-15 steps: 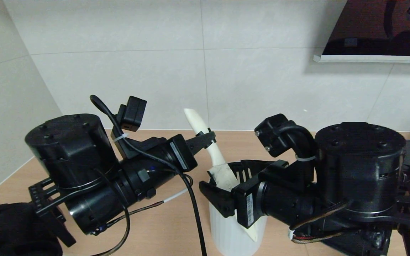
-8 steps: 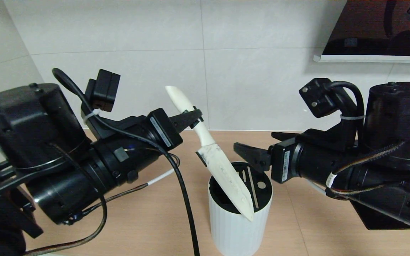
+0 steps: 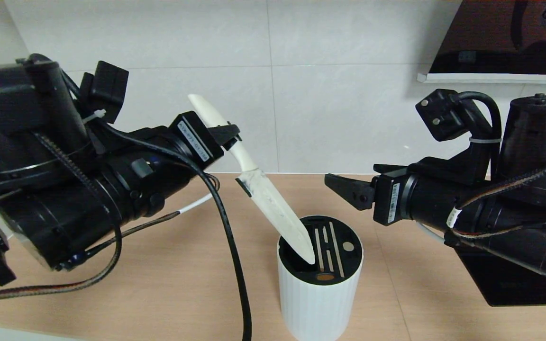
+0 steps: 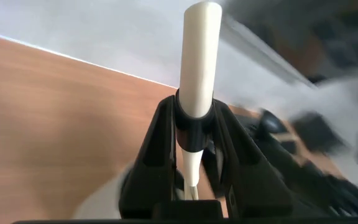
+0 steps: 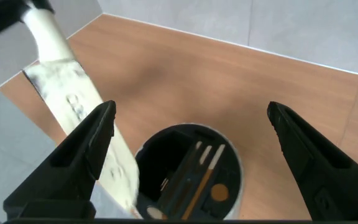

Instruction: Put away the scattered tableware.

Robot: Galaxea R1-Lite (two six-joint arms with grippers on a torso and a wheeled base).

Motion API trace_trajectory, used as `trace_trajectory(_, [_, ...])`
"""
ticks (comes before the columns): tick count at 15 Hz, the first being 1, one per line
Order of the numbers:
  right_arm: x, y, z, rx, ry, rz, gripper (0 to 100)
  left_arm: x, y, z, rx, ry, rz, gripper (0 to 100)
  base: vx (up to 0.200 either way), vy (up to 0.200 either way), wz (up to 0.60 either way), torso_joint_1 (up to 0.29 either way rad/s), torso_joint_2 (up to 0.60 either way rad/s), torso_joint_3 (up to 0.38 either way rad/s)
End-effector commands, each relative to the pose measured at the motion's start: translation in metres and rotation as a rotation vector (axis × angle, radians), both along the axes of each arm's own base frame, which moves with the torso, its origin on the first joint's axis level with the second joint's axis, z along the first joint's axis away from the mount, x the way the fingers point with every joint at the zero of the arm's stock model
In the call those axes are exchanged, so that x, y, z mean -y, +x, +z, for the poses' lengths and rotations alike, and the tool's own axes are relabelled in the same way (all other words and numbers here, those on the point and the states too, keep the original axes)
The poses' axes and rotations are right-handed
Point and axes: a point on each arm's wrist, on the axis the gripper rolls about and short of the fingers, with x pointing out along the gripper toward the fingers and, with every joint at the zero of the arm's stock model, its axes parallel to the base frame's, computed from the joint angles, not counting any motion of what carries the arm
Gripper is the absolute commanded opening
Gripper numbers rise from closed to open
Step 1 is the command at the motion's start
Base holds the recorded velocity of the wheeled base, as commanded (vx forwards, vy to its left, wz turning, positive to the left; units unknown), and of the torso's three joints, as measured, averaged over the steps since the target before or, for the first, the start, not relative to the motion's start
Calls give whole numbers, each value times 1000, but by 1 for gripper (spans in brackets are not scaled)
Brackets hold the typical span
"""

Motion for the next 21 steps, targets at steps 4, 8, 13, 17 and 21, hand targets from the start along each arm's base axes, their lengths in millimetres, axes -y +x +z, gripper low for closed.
trace_trajectory(4, [5,7,1,2,1,-31,100,16,-6,23,48,83,60,0,0,0,0,0,0,0])
trace_trajectory(8, [3,9,-3,-6,-8,-33,100,57,-17,10,75,271,150,0,0,0,0,0,0,0])
trace_trajectory(13, [2,16,-9,-21,-23,-47,100,83,-35,11,120,356,265,0,0,0,0,0,0,0])
trace_trajectory(17, [6,21,-5,-13,-14,-71,100,108,-26,-10,133,403,300,0,0,0,0,0,0,0])
trace_trajectory(21, [10,25,-5,-12,-16,-88,100,108,-26,-18,192,429,315,0,0,0,0,0,0,0])
